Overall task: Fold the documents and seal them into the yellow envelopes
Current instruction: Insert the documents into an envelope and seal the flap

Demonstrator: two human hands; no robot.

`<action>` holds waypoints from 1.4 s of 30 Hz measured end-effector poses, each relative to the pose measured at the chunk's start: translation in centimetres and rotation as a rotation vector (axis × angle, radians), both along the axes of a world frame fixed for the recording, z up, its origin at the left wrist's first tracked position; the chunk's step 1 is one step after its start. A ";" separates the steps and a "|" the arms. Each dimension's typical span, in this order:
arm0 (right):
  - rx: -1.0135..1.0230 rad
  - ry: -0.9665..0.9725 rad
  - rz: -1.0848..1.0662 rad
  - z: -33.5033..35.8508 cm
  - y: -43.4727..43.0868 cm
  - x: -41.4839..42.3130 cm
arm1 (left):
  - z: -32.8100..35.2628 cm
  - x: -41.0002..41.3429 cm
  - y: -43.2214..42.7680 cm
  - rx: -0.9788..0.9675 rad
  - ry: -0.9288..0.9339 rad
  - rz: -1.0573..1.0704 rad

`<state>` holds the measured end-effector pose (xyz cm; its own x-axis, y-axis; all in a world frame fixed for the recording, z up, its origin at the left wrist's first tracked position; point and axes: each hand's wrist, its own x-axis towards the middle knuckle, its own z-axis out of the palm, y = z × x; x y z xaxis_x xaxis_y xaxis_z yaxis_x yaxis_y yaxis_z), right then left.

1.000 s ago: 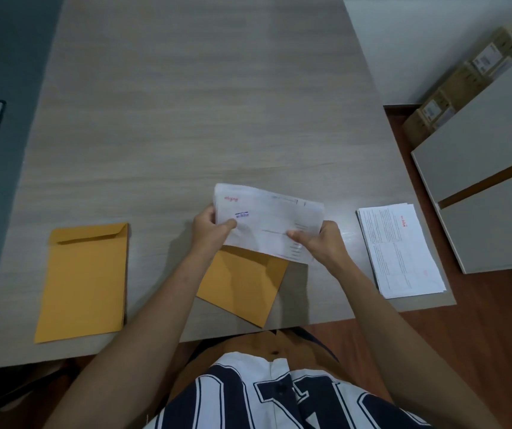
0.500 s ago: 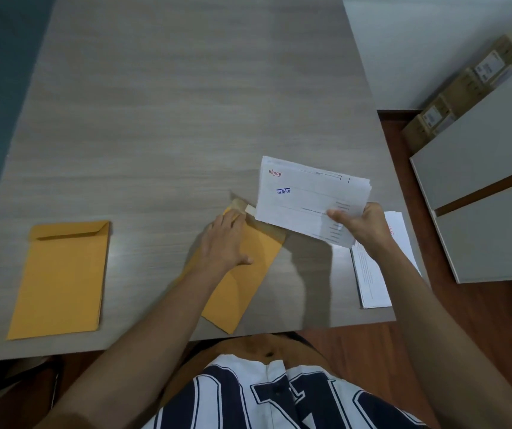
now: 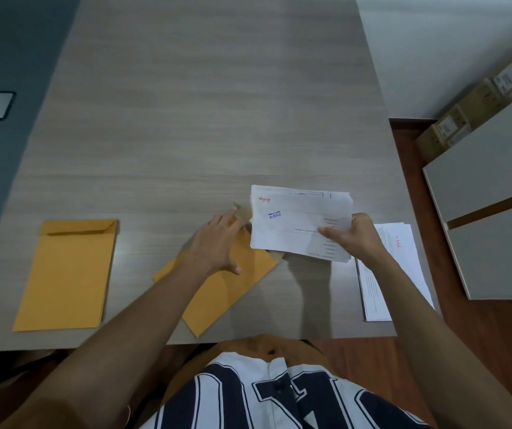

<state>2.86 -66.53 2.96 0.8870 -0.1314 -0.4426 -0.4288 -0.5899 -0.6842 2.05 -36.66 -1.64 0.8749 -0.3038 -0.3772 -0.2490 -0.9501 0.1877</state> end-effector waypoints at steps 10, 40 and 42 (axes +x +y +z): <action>0.025 -0.068 -0.044 1.9 -0.4 1.0 | 0.0 0.1 0.3 -0.030 0.029 0.015; 0.122 0.253 0.316 -0.5 2.1 4.1 | -0.4 0.8 0.2 -0.035 0.016 -0.171; 0.154 0.274 0.261 -1.5 2.2 3.8 | -0.5 0.8 0.6 -0.073 0.043 -0.125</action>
<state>6.69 -64.30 1.42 0.7281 0.1687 -0.6643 -0.4571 -0.6028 -0.6540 2.85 -36.07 -2.17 0.8120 -0.4374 -0.3865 -0.3548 -0.8956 0.2682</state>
